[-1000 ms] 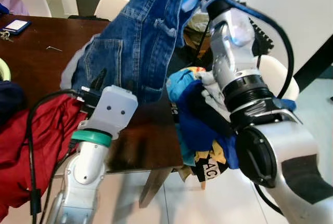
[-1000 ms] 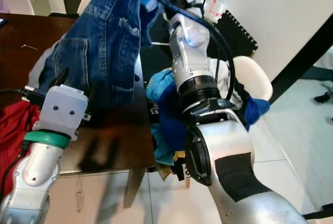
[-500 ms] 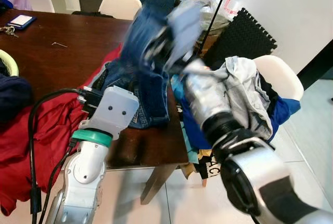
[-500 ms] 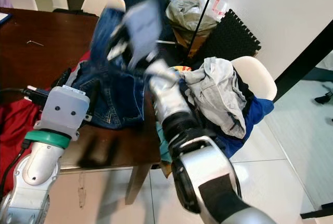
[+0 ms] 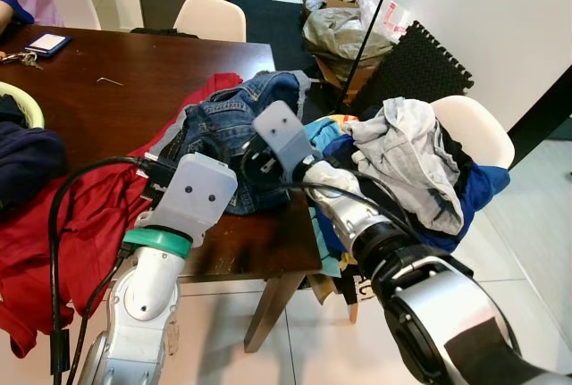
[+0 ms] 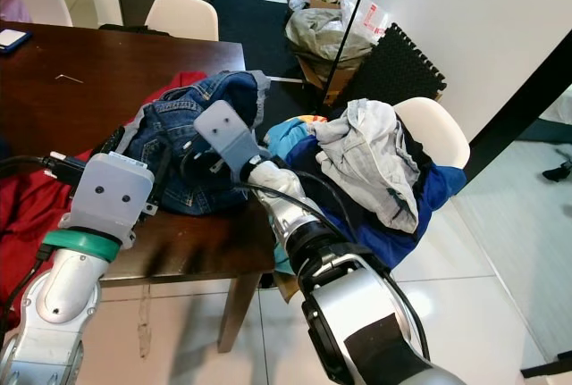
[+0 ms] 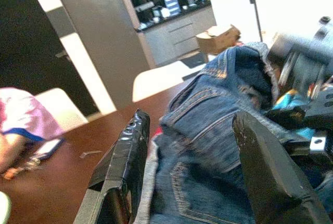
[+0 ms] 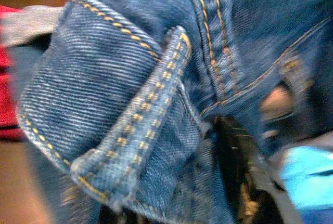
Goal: Hang hanger
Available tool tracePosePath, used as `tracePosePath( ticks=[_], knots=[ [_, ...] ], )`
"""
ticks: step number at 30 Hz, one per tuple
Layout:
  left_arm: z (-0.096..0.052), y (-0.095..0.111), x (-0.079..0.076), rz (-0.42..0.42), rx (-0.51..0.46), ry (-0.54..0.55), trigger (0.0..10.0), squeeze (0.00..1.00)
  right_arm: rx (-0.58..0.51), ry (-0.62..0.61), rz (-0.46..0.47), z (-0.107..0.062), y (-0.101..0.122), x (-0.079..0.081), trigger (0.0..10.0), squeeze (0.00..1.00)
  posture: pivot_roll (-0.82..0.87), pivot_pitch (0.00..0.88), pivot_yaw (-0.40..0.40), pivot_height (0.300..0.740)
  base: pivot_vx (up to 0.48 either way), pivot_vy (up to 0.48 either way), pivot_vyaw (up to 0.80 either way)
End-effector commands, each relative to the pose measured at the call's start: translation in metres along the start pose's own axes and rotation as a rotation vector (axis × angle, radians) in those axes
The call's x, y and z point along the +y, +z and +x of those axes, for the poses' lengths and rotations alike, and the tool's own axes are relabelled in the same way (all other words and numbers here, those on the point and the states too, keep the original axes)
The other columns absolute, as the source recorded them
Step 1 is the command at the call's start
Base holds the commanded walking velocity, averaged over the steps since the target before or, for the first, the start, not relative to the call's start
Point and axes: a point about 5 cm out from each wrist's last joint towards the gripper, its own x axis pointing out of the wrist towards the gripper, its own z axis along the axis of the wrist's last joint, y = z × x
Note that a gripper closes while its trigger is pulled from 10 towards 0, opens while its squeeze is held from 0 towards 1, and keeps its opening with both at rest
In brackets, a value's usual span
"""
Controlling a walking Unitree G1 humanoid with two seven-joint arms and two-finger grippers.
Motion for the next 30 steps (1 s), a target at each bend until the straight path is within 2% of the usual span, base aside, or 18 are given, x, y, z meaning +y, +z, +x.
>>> tracePosePath(
  ticks=[1, 2, 3, 5, 6, 10, 13, 15, 16, 17, 18, 19, 20, 21, 22, 23, 24, 30],
  knots=[
    [-0.006, 0.001, 0.000, -0.061, 0.027, -0.032, 10.0, 0.00, -0.045, 0.109, 0.161, -0.008, -0.002, -0.001, 10.0, 0.00, 0.20, 0.171, -0.095, 0.740, 0.000, 0.000, 0.00],
    [-0.007, 0.002, 0.002, -0.088, 0.032, -0.045, 10.0, 0.00, -0.076, 0.180, 0.212, -0.015, -0.003, 0.001, 10.0, 0.00, 0.20, 0.173, -0.096, 0.740, 0.000, 0.000, 0.00],
    [-0.008, 0.004, 0.006, -0.116, 0.036, -0.058, 10.0, 0.00, -0.168, 0.265, 0.288, -0.028, 0.002, 0.004, 10.0, 0.00, 0.20, 0.180, -0.095, 0.740, 0.000, 0.000, 0.00],
    [-0.010, 0.007, 0.011, -0.139, 0.037, -0.068, 10.0, 0.00, -0.270, 0.361, 0.353, -0.045, 0.009, 0.010, 10.0, 0.00, 0.20, 0.180, -0.095, 0.740, 0.000, 0.000, 0.00],
    [-0.010, 0.007, 0.011, -0.141, 0.037, -0.069, 10.0, 0.00, -0.286, 0.374, 0.361, -0.047, 0.010, 0.011, 10.0, 0.00, 0.20, 0.180, -0.095, 0.740, 0.000, 0.000, 0.00],
    [-0.006, 0.014, 0.035, -0.081, 0.007, -0.037, 10.0, 0.00, -0.654, 0.393, 0.670, -0.091, 0.051, 0.005, 10.0, 0.00, 0.20, 0.191, -0.087, 0.740, 0.000, 0.000, 0.00],
    [-0.005, 0.014, 0.037, -0.076, 0.006, -0.034, 10.0, 0.00, -0.686, 0.389, 0.699, -0.095, 0.054, 0.004, 10.0, 0.00, 0.20, 0.191, -0.087, 0.740, 0.000, 0.000, 0.00],
    [-0.005, 0.012, 0.036, -0.039, 0.014, -0.030, 10.0, 0.00, -0.756, 0.301, 0.762, -0.097, 0.054, -0.001, 10.0, 0.00, 0.21, 0.184, -0.069, 0.740, 0.000, 0.000, 0.00],
    [-0.005, 0.012, 0.036, -0.039, 0.014, -0.030, 10.0, 0.00, -0.756, 0.301, 0.762, -0.097, 0.054, -0.001, 10.0, 0.00, 0.21, 0.184, -0.069, 0.740, 0.000, 0.000, 0.00],
    [-0.005, 0.010, 0.034, -0.028, 0.019, -0.025, 10.0, 0.00, -0.752, 0.224, 0.748, -0.094, 0.049, -0.002, 10.0, 0.00, 0.21, 0.182, -0.068, 0.740, 0.000, 0.000, 0.00],
    [-0.005, 0.010, 0.034, -0.028, 0.019, -0.025, 10.0, 0.00, -0.752, 0.224, 0.748, -0.094, 0.049, -0.002, 10.0, 0.00, 0.21, 0.182, -0.068, 0.740, 0.000, 0.000, 0.00],
    [-0.005, 0.006, 0.031, -0.038, 0.043, -0.010, 10.0, 0.00, -0.722, 0.082, 0.697, -0.086, 0.041, -0.003, 10.0, 0.00, 0.21, 0.174, -0.064, 0.740, 0.000, 0.000, 0.00],
    [-0.005, 0.006, 0.031, -0.038, 0.043, -0.010, 10.0, 0.00, -0.722, 0.082, 0.697, -0.086, 0.041, -0.003, 10.0, 0.00, 0.21, 0.174, -0.064, 0.740, 0.000, 0.000, 0.00],
    [-0.005, 0.001, 0.028, -0.067, 0.076, 0.012, 10.0, 0.00, -0.670, -0.088, 0.611, -0.083, 0.032, -0.004, 10.0, 0.00, 0.21, 0.167, -0.067, 0.740, 0.000, 0.000, 0.00],
    [-0.003, -0.004, 0.028, -0.106, 0.116, 0.056, 10.0, 0.00, -0.600, -0.246, 0.467, -0.084, 0.025, -0.005, 10.0, 0.00, 0.21, 0.161, -0.073, 0.740, 0.000, 0.000, 0.00],
    [-0.003, -0.004, 0.028, -0.106, 0.116, 0.056, 10.0, 0.00, -0.600, -0.246, 0.467, -0.084, 0.025, -0.005, 10.0, 0.00, 0.21, 0.161, -0.073, 0.740, 0.000, 0.000, 0.00],
    [-0.001, -0.012, 0.029, -0.140, 0.164, 0.116, 10.0, 0.00, -0.545, -0.379, 0.295, -0.087, 0.021, -0.002, 10.0, 0.00, 0.21, 0.156, -0.079, 0.740, 0.000, 0.000, 0.00],
    [0.001, -0.018, 0.035, -0.112, 0.185, 0.141, 10.0, 0.00, -0.520, -0.369, 0.323, -0.084, 0.017, 0.004, 10.0, 0.00, 0.22, 0.149, -0.092, 0.740, 0.000, 0.000, 0.00]
  ],
)
